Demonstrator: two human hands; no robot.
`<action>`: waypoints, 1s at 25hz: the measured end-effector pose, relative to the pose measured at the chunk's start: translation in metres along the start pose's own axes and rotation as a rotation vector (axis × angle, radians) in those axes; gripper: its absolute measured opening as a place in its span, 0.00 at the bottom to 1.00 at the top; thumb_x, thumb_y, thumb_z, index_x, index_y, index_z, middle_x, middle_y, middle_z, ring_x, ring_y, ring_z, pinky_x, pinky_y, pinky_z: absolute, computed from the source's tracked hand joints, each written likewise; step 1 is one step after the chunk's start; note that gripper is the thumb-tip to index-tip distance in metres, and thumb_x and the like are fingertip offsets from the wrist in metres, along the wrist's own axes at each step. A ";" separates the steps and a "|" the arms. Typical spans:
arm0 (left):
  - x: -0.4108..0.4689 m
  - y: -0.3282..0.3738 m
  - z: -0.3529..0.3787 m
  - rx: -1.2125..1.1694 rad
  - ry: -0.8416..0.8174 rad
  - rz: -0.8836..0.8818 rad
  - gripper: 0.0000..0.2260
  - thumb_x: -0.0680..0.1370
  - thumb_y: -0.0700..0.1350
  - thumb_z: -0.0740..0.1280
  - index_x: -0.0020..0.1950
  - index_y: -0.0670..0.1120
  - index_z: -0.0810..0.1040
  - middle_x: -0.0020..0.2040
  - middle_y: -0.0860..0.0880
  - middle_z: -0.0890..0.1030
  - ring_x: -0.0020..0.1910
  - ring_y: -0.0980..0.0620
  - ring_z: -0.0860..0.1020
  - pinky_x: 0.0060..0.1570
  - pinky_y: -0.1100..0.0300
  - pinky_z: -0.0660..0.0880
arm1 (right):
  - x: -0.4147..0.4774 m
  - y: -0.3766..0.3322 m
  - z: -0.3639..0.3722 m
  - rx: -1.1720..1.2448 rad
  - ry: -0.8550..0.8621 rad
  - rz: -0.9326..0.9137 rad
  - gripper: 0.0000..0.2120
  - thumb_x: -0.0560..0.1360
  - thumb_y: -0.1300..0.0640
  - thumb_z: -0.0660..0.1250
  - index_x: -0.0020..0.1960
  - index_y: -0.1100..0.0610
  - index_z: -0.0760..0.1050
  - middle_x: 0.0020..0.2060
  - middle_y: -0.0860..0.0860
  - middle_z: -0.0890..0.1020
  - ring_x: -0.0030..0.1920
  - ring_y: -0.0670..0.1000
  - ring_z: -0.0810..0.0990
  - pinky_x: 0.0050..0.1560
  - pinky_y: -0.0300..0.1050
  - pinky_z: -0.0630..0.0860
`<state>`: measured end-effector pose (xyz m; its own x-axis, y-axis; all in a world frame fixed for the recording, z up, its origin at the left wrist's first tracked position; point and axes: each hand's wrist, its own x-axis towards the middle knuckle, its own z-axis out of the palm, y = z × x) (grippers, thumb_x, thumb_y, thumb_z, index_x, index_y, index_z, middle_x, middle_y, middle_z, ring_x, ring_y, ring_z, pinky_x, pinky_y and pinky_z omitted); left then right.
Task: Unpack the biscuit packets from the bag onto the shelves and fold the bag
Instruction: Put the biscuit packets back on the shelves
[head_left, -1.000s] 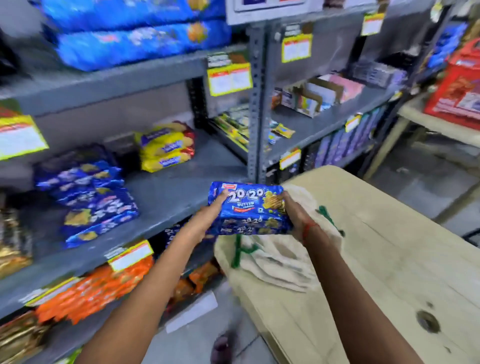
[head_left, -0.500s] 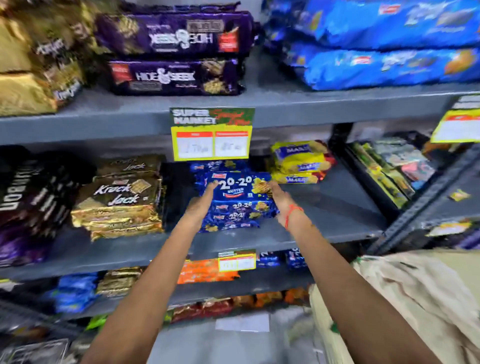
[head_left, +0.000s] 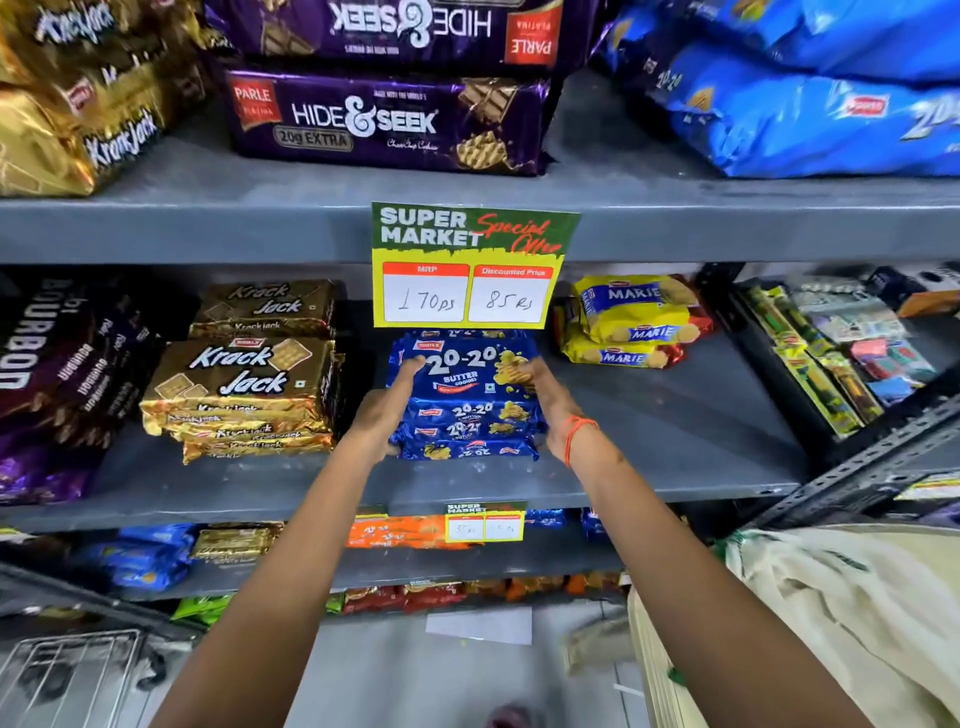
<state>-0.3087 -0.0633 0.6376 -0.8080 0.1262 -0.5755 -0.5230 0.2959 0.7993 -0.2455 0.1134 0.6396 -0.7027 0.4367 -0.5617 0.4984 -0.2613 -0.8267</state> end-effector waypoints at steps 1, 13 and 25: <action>-0.001 0.000 0.001 0.007 -0.002 0.000 0.39 0.66 0.72 0.63 0.68 0.47 0.69 0.69 0.46 0.73 0.66 0.41 0.72 0.63 0.38 0.70 | 0.001 0.000 -0.001 -0.011 0.018 -0.001 0.27 0.69 0.40 0.62 0.64 0.53 0.73 0.67 0.55 0.74 0.66 0.57 0.72 0.69 0.59 0.68; -0.079 -0.004 0.079 0.279 0.463 0.765 0.25 0.75 0.48 0.68 0.69 0.39 0.70 0.69 0.38 0.69 0.69 0.39 0.66 0.64 0.57 0.63 | -0.037 0.000 -0.074 -0.317 0.109 -0.055 0.30 0.72 0.39 0.62 0.65 0.60 0.72 0.59 0.56 0.78 0.63 0.59 0.75 0.52 0.49 0.69; -0.324 -0.187 0.330 0.394 -0.554 0.399 0.22 0.76 0.45 0.67 0.68 0.41 0.70 0.68 0.42 0.74 0.65 0.45 0.73 0.61 0.59 0.70 | -0.284 0.158 -0.361 -0.466 0.567 -0.062 0.20 0.75 0.48 0.64 0.49 0.66 0.79 0.47 0.60 0.79 0.46 0.53 0.73 0.56 0.48 0.73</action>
<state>0.1404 0.1525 0.6171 -0.6077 0.7162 -0.3433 -0.0035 0.4299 0.9029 0.2156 0.2589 0.6810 -0.4295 0.8496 -0.3060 0.7187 0.1164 -0.6855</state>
